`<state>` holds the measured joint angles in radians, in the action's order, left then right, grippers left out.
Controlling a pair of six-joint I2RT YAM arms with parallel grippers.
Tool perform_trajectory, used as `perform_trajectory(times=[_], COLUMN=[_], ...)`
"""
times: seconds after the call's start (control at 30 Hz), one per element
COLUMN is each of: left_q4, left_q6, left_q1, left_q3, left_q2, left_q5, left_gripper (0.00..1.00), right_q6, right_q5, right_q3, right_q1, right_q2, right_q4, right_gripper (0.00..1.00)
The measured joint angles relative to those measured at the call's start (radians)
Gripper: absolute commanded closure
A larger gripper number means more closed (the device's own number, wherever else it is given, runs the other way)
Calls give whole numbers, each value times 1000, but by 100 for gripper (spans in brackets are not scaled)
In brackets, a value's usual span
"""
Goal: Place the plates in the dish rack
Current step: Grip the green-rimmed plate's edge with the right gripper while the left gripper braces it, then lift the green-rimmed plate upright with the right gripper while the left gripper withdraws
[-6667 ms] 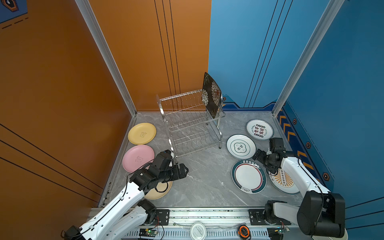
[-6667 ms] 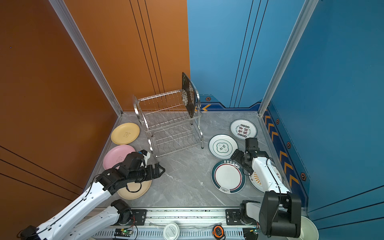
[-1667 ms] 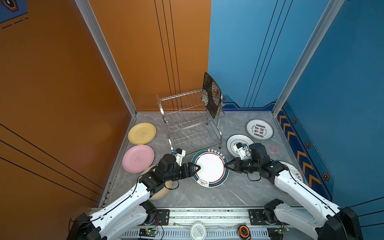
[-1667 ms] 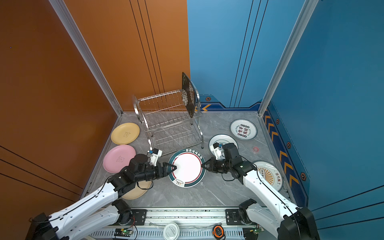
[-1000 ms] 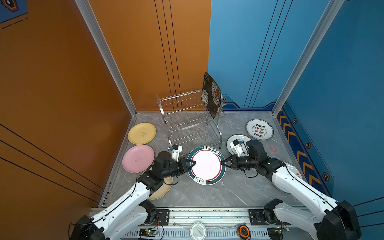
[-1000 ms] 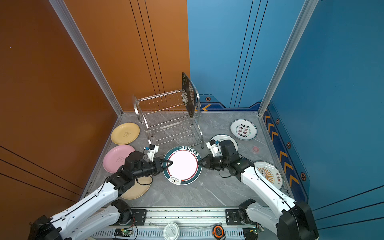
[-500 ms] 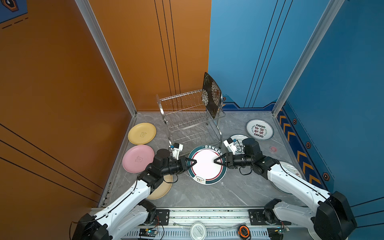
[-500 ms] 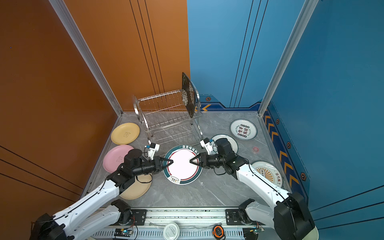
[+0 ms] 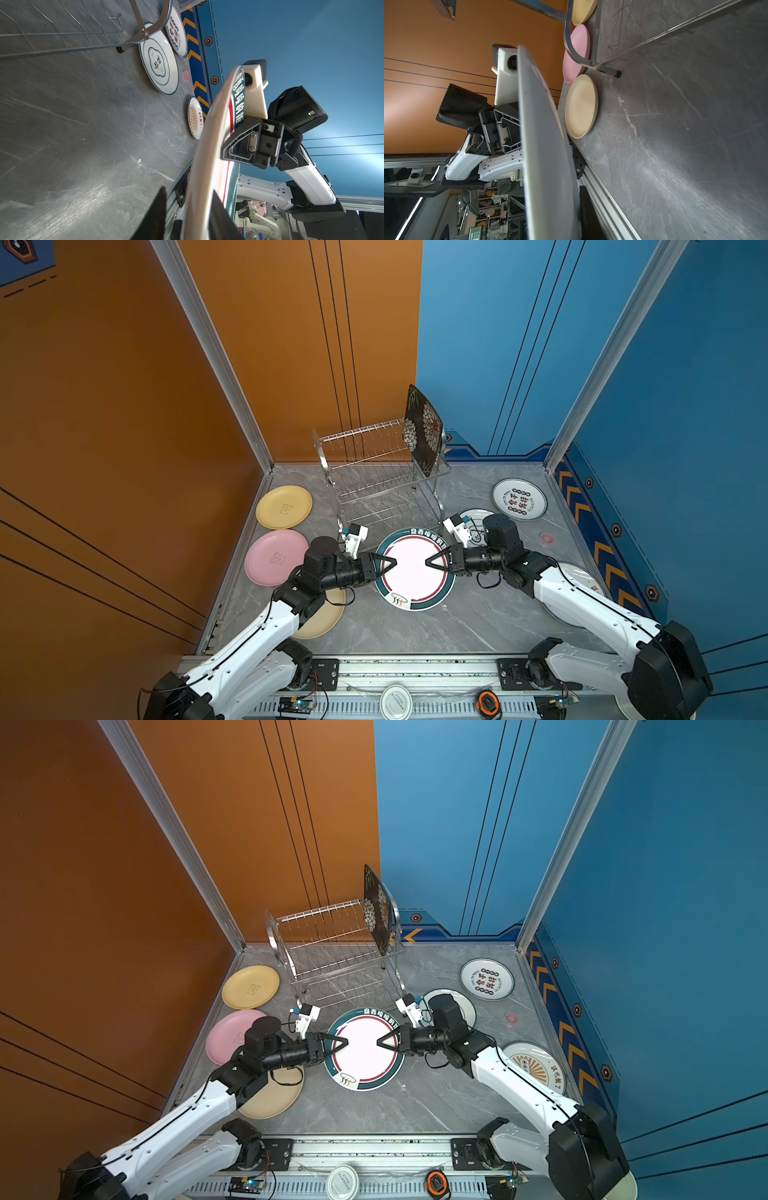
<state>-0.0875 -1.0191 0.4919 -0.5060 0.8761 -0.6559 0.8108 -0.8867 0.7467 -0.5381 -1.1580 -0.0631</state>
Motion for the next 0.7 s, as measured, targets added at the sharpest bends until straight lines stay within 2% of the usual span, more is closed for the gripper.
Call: perform_trajectory(times=[0.1, 0.3, 0.57, 0.7], left_q4=[84, 312, 553, 613], left_q6=[32, 112, 189, 211], left_q1=[0, -3, -8, -8], left_q3=[-26, -111, -177, -181], left_q2=[-33, -119, -181, -182], left_q5=[21, 103, 238, 281], left_gripper=[24, 9, 0, 2], right_q6=[-29, -124, -233, -274], right_q5=[28, 175, 480, 629], right_q3=[32, 174, 464, 653], right_q1=[7, 14, -2, -37], right_q2=[23, 74, 100, 84], right_q4=[-68, -289, -608, -729], right_gripper=[100, 100, 100, 100])
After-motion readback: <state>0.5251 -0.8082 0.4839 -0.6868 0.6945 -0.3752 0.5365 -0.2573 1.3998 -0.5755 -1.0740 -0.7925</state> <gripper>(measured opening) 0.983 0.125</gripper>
